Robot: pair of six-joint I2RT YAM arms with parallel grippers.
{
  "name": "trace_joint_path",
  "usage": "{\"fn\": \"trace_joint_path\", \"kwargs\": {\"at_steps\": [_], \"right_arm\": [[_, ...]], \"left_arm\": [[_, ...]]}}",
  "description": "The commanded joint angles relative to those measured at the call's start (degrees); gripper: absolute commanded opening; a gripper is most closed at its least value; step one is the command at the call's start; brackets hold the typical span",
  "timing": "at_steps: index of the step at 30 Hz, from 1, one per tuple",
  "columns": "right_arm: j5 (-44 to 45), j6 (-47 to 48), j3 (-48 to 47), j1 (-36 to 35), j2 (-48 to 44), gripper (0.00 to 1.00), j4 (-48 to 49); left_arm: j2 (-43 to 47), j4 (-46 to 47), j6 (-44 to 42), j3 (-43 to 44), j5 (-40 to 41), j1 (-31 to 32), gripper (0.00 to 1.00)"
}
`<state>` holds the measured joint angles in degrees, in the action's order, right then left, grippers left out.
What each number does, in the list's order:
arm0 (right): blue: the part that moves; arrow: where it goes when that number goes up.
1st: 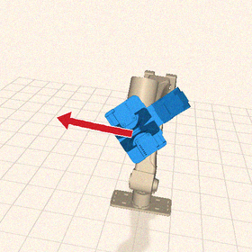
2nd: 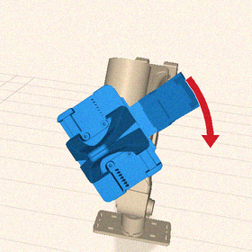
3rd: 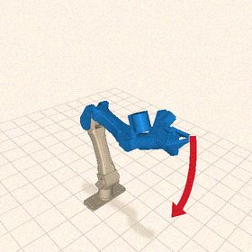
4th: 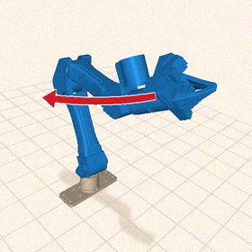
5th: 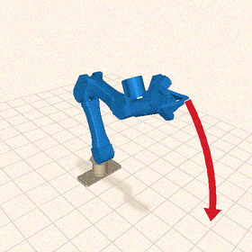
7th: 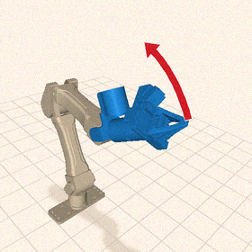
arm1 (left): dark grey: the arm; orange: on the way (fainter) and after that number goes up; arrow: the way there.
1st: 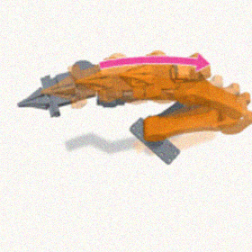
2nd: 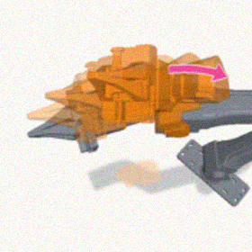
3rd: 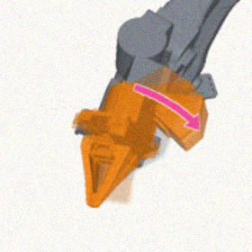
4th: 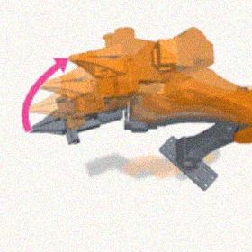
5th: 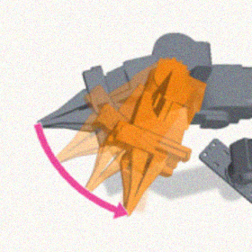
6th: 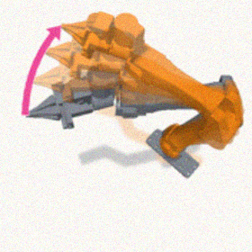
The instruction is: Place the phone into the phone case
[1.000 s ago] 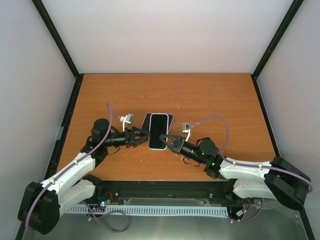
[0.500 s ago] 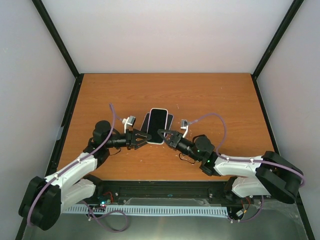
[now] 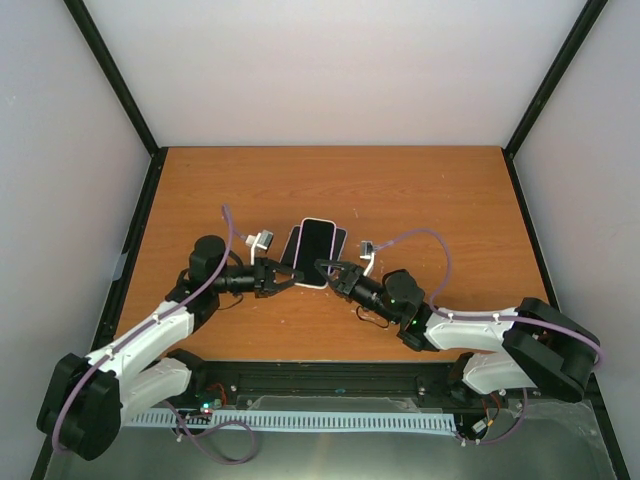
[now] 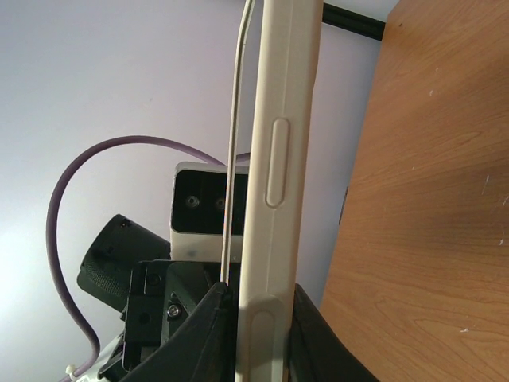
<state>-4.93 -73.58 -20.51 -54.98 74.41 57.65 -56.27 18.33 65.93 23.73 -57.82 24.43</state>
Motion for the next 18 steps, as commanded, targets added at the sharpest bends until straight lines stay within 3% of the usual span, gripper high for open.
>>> {"fn": "trace_joint_path", "kwargs": {"at_steps": [1,4,6,13,15,18], "right_arm": [[0.0,0.2,0.1,-0.5,-0.6,0.16,5.0],[0.0,0.5,0.5,-0.5,-1.1,0.15,5.1],[-0.1,1.4,0.6,-0.4,-1.8,0.15,4.1],[3.6,6.6,-0.3,-0.2,-10.6,0.15,-17.4],[5.2,8.5,-0.8,0.1,-14.1,0.15,-25.0],[8.3,10.3,-0.7,1.3,-19.9,0.15,-33.8]], "left_arm": [[-0.5,-7.4,-4.5,3.8,3.6,0.3,0.06],[-0.5,-8.5,-5.4,4.6,4.1,0.3,0.15],[-0.4,-9.7,-6.0,5.1,4.9,0.2,0.27],[0.6,-17.7,-10.9,8.2,9.7,0.2,0.76],[0.9,-20.8,-13.0,9.8,12.0,0.3,0.98],[1.7,-24.4,-15.7,11.9,15.0,0.2,0.99]]}}
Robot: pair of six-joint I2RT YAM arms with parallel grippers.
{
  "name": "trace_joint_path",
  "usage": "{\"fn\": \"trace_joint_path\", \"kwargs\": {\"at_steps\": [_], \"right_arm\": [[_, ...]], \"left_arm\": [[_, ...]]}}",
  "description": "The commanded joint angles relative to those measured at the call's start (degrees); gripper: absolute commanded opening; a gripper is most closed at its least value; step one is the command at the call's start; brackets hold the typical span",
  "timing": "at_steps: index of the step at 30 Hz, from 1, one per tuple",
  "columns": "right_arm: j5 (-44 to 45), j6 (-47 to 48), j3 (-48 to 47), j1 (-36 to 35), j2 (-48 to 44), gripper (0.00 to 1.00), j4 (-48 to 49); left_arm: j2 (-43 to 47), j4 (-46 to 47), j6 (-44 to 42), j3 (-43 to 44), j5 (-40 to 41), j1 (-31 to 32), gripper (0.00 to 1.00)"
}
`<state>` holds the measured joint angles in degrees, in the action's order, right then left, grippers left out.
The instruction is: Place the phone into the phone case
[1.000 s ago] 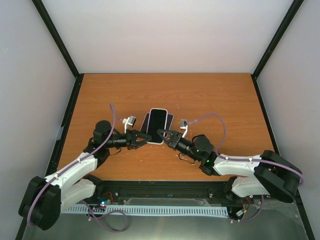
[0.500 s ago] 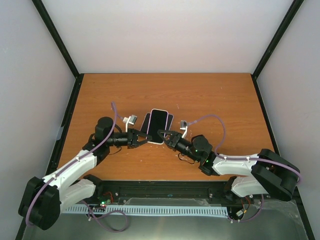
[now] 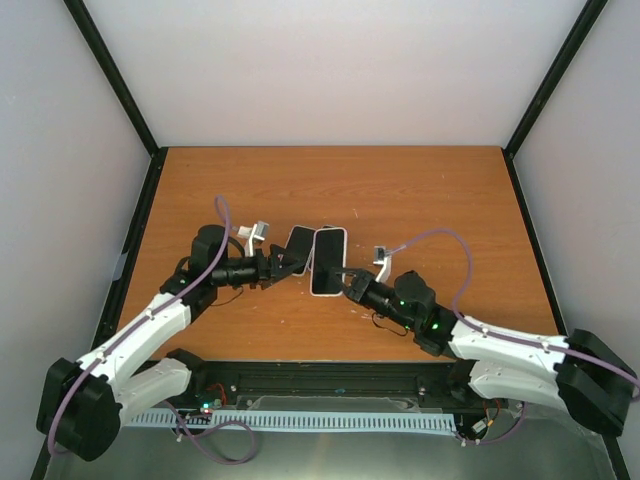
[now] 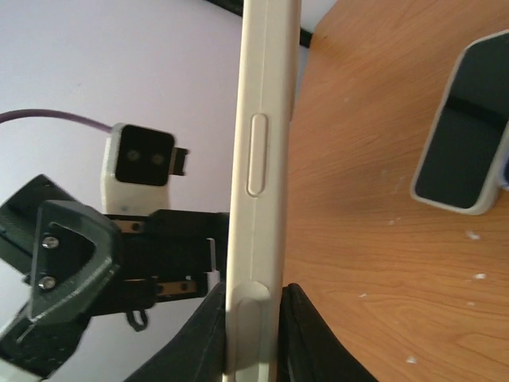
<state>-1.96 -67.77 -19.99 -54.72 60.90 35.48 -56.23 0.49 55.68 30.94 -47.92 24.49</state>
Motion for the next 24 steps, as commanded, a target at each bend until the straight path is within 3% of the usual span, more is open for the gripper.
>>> {"fn": "trace_joint_path", "kwargs": {"at_steps": [1,8,14,24], "right_arm": [[6.2,5.0,-1.0,1.6,-7.9,0.16,-13.9],[5.2,7.5,0.0,8.7,-12.3,0.16,-23.6],[1.0,7.7,2.4,15.5,-8.9,0.15,-20.6],[-3.8,7.7,3.0,20.8,3.4,0.15,-11.1]], "left_arm": [[1.8,-7.6,-6.3,5.3,6.2,0.1,0.99],[2.6,-14.1,-9.8,8.0,12.1,0.1,0.99],[3.6,-16.2,-11.6,8.1,15.2,0.1,0.99],[3.5,-17.3,-12.7,8.2,15.6,0.1,0.99]]}}
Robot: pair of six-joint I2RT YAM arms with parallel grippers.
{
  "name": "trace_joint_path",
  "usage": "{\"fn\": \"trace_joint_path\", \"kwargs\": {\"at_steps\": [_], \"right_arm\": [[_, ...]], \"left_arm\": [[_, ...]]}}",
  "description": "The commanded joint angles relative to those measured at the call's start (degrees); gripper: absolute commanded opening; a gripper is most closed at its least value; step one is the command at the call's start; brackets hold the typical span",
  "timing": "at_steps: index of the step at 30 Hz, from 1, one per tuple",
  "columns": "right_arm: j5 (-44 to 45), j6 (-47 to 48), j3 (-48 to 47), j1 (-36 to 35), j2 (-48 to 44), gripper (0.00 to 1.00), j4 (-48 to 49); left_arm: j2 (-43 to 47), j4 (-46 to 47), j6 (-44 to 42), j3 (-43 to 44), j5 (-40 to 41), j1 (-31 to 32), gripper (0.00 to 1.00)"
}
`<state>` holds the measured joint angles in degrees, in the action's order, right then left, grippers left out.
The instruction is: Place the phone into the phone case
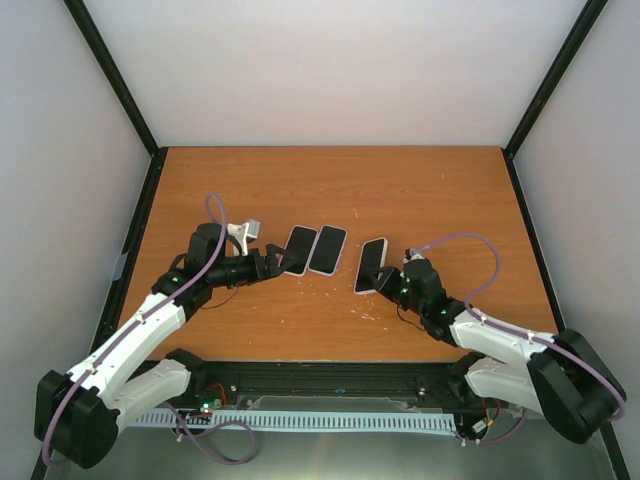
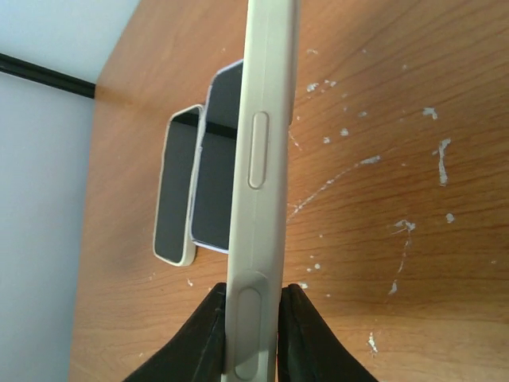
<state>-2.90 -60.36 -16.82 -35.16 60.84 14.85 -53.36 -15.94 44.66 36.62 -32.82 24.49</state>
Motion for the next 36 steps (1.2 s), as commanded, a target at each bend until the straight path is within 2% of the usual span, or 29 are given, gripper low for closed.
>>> {"fn": "trace_joint_path", "kwargs": {"at_steps": [1,18,22,26,28,34,36], "right_arm": [[-3.4,0.0,-0.1,1.3,4.9,0.15,10.9],[-7.2,-2.3,-2.1,3.5,23.5,0.17,26.7],[-8.1,-2.5,-1.9,3.6,24.1,0.27,26.0],[-8.0,-1.5,-1.9,3.6,21.2,0.46,21.5],[-7.2,-0.3,-2.2,3.6,18.6,0.56,17.0],[-3.3,3.1,-2.5,3.6,8.3,0.75,1.4],[-1.5,4.3,-3.1,3.7,3.6,0.85,-4.6]], "left_arm": [[0.5,-0.7,-1.7,2.5,0.5,0.1,1.0],[0.9,-1.0,-1.3,2.6,0.7,0.1,0.99],[1.5,-1.6,-1.5,2.9,1.4,0.1,1.0],[2.0,-2.0,-1.5,3.3,2.3,0.1,0.99],[2.0,-2.1,-1.5,3.4,2.5,0.1,1.0],[2.3,-2.8,-1.8,4.4,3.7,0.1,0.99],[2.4,-3.5,-2.3,5.1,4.7,0.1,1.0]]}}
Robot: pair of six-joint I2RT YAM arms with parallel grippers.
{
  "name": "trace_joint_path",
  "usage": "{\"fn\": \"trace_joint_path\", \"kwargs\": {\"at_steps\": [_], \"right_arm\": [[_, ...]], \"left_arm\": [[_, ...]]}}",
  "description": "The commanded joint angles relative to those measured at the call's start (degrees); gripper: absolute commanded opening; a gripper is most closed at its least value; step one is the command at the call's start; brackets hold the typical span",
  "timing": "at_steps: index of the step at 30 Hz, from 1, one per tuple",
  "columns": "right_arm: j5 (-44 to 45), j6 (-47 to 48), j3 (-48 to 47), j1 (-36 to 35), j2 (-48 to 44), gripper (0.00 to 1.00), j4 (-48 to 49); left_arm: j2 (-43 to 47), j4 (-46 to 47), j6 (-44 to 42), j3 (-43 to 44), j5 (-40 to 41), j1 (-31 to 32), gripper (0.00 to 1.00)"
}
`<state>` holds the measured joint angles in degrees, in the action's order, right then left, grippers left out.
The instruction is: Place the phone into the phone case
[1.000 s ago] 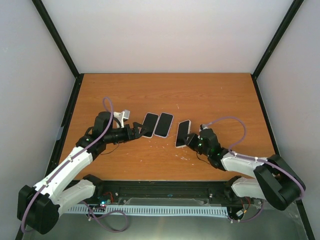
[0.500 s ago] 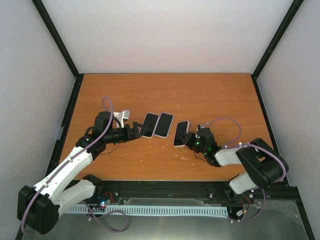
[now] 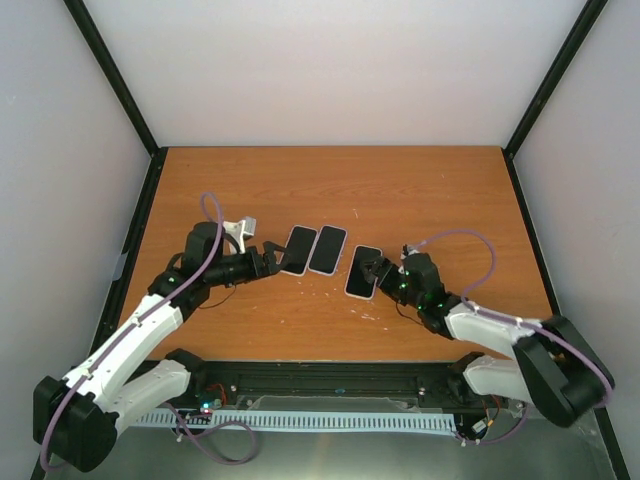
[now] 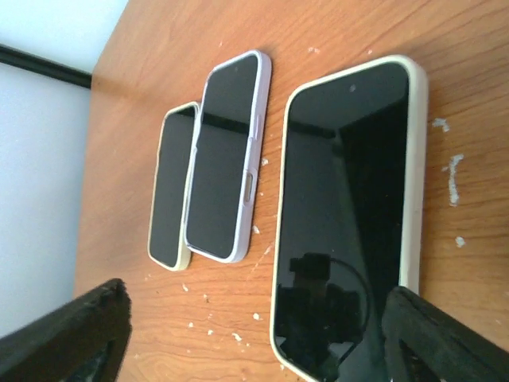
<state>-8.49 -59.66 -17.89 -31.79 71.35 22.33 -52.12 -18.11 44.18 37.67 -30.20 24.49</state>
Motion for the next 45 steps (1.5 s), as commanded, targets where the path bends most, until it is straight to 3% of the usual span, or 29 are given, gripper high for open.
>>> {"fn": "trace_joint_path", "kwargs": {"at_steps": [1,2,3,13,20,29,45], "right_arm": [[5.1,4.3,-2.3,0.3,-10.2,0.89,-15.0],[6.0,5.0,-2.6,0.3,-12.7,0.98,-17.6],[6.9,5.7,-2.9,0.3,-15.4,1.0,-20.5],[14.4,15.1,-14.2,0.3,-38.0,1.0,-50.6],[14.7,22.0,-26.8,0.3,-44.2,1.0,-63.0],[10.3,22.5,-35.7,0.3,-42.8,1.0,-68.1],[10.0,21.9,-36.7,0.3,-42.9,1.0,-67.8]], "left_arm": [[1.3,-1.7,-2.1,4.5,2.7,0.1,0.99],[1.5,-2.1,-2.4,5.0,3.3,0.1,1.0],[1.7,-2.4,-2.6,5.4,3.9,0.1,1.0],[4.5,-7.9,-5.3,11.8,16.8,0.1,0.99],[9.8,-9.1,-9.7,15.9,22.3,0.1,1.0],[15.3,-8.8,-12.4,17.6,25.4,0.1,0.99],[15.7,-6.6,-10.3,13.3,26.5,0.1,0.99]]}}
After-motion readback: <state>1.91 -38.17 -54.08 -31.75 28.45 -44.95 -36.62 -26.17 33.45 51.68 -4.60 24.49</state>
